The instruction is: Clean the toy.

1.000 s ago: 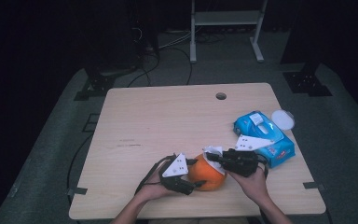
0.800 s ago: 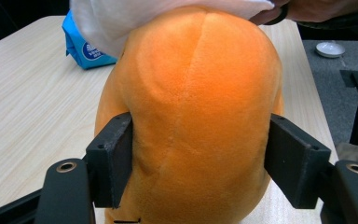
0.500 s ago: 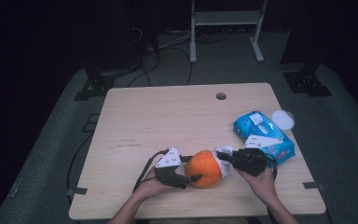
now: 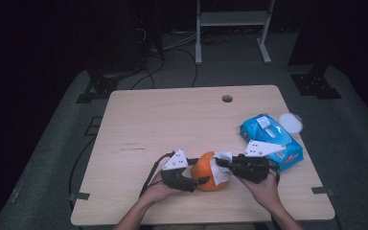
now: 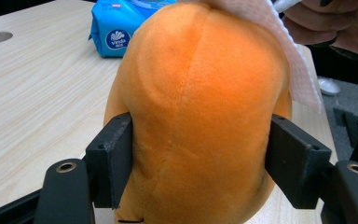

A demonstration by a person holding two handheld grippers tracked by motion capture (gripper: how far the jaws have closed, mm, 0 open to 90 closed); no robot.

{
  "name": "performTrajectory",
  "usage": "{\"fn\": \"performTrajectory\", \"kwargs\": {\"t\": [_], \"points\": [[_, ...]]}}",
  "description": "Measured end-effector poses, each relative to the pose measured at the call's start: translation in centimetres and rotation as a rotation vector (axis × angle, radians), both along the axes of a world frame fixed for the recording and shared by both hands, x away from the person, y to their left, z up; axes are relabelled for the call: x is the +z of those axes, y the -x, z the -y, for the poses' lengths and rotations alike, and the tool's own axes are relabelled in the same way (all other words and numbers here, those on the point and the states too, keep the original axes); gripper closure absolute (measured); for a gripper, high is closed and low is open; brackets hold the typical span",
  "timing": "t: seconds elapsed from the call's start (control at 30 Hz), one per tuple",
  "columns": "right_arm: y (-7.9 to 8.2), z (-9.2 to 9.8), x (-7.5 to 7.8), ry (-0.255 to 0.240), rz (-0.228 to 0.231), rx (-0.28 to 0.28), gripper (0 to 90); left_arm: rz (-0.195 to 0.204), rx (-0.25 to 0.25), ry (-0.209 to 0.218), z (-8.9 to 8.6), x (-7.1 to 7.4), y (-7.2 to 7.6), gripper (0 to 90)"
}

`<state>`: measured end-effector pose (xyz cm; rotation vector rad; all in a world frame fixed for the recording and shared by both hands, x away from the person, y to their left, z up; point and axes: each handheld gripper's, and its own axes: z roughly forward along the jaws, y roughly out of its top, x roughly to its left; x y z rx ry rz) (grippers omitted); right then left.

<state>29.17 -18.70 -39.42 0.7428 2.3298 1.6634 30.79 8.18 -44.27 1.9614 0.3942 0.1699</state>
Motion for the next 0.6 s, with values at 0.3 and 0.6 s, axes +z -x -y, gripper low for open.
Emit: {"fn": "performTrajectory", "kwargs": {"t": [0.3, 0.6], "points": [[-1.6, 2.5, -1.6, 0.003, -0.080, -0.104, 85.9, -0.006, -0.009, 0.009, -0.2, -0.1, -0.1, 30.3], [-0.4, 0.8, -0.2, -0.005, -0.011, -0.066, 85.9, 0.011, 0.000, 0.004, 0.4, 0.2, 0.1, 32.1]]}}
